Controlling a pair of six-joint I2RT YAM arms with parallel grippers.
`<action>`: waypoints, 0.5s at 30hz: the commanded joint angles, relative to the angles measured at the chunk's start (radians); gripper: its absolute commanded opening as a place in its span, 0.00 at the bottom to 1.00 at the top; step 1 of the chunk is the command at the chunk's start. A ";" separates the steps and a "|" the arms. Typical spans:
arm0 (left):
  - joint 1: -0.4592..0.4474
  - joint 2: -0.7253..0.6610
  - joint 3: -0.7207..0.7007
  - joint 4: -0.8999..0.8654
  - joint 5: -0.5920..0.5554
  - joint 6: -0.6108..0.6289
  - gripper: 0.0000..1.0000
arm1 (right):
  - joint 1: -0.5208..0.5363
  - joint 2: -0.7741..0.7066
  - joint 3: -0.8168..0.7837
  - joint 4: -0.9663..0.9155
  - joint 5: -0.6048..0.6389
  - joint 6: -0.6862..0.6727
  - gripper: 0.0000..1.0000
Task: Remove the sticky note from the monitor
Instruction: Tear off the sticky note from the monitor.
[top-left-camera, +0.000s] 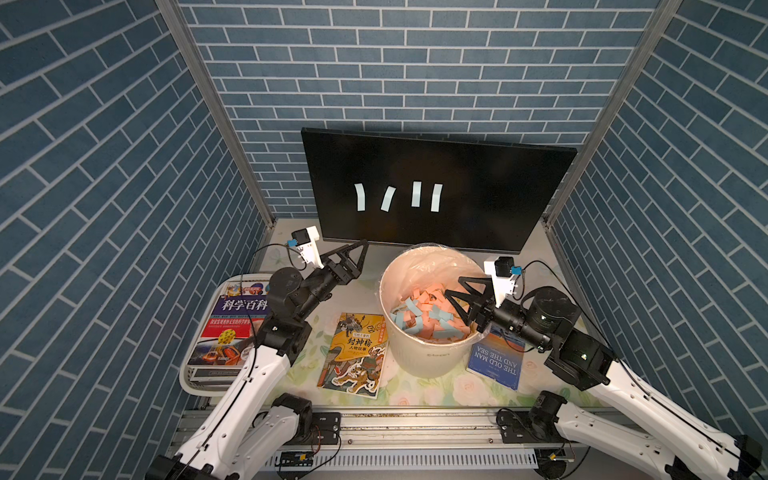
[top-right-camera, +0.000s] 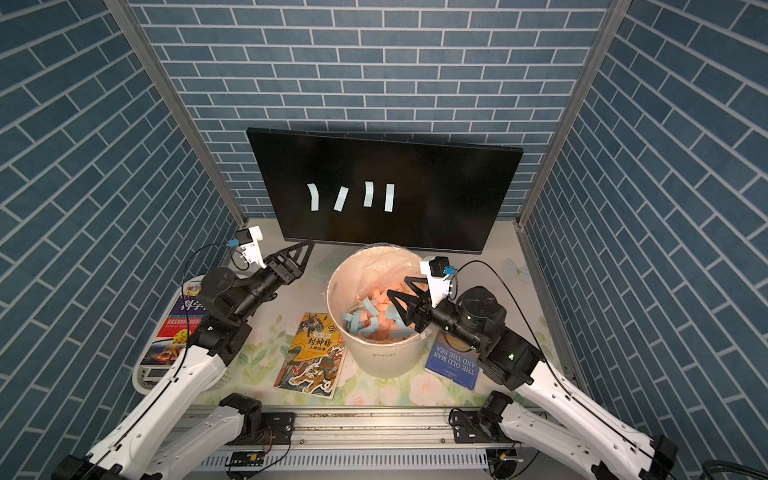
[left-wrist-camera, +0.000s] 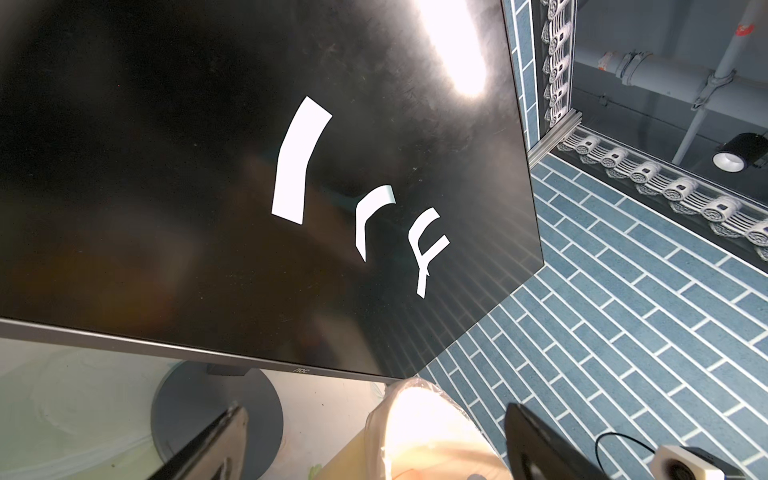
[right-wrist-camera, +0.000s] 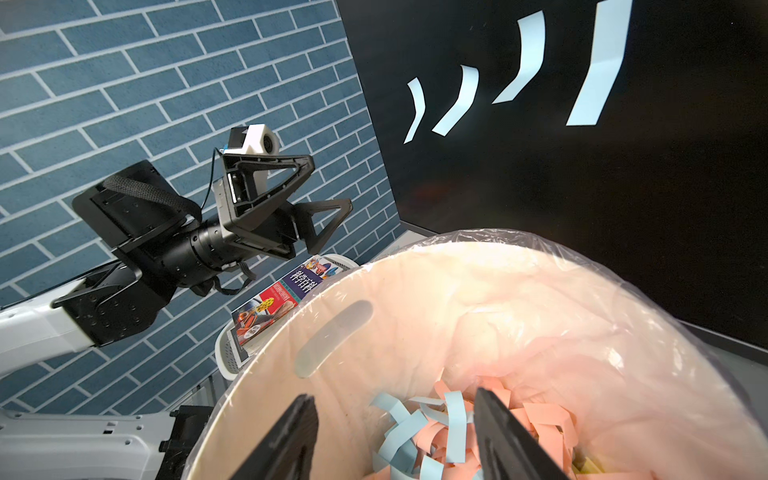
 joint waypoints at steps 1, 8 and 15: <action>-0.029 0.050 0.053 0.072 -0.036 0.015 1.00 | 0.005 -0.027 -0.020 0.064 -0.042 0.024 0.64; -0.063 0.164 0.152 0.090 -0.072 0.022 0.97 | 0.005 -0.050 -0.038 0.064 -0.062 0.039 0.65; -0.065 0.242 0.209 0.108 -0.103 -0.001 0.97 | 0.005 -0.091 -0.054 0.080 -0.092 0.065 0.65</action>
